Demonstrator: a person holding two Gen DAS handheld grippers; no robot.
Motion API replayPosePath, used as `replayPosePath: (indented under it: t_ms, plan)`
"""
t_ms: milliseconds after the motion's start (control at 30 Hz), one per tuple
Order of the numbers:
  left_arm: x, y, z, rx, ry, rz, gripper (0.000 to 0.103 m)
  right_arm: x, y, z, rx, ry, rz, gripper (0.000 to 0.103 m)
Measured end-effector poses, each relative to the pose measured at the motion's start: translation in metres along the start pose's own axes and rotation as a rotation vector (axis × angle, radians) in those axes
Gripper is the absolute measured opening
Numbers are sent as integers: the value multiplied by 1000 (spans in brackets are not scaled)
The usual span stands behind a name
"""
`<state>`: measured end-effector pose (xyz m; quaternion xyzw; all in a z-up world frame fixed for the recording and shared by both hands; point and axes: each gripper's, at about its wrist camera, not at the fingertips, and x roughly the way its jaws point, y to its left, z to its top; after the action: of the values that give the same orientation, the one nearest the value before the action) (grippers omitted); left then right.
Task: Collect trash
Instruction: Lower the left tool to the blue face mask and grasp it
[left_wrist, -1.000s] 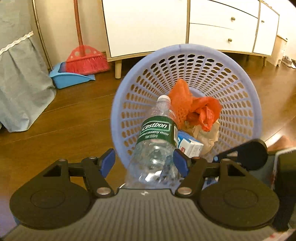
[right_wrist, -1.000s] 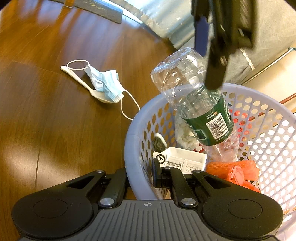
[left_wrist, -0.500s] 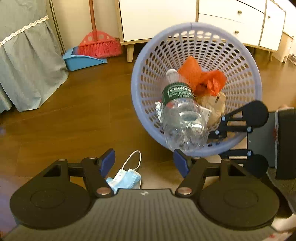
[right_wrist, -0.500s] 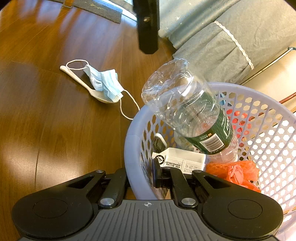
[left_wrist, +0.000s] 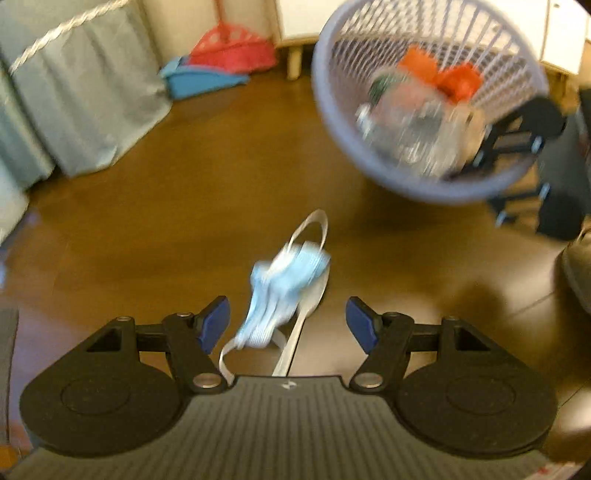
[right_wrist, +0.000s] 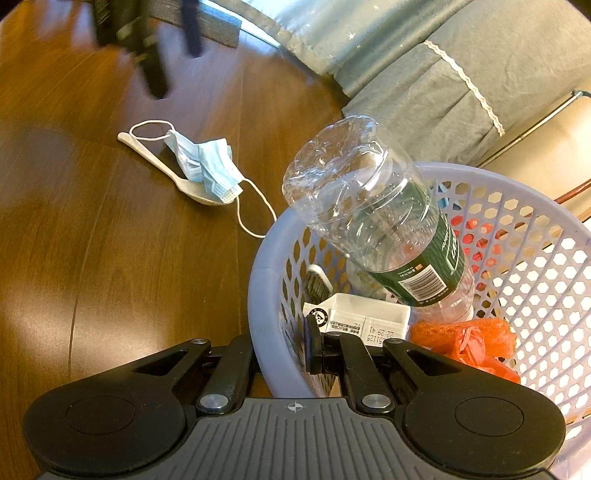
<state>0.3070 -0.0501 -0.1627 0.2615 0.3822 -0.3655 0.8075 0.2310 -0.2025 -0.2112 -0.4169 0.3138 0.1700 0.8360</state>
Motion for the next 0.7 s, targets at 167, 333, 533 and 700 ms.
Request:
replayPosePath:
  t_ms: [167,333,533,700]
  plan:
    - [18,9,-35,-12,23,39,66,0,1,-1,-8,3,-1,5]
    - [33,5,-42,1,24,34,66,0,3,-2,-18,6,-2,5]
    - [49,0,-30,8,13,44,64,0,4,-2,-22,10,-3,5]
    - [59,2,-26,-1,29,55,63,1,4,-2,-23,10,-4,5]
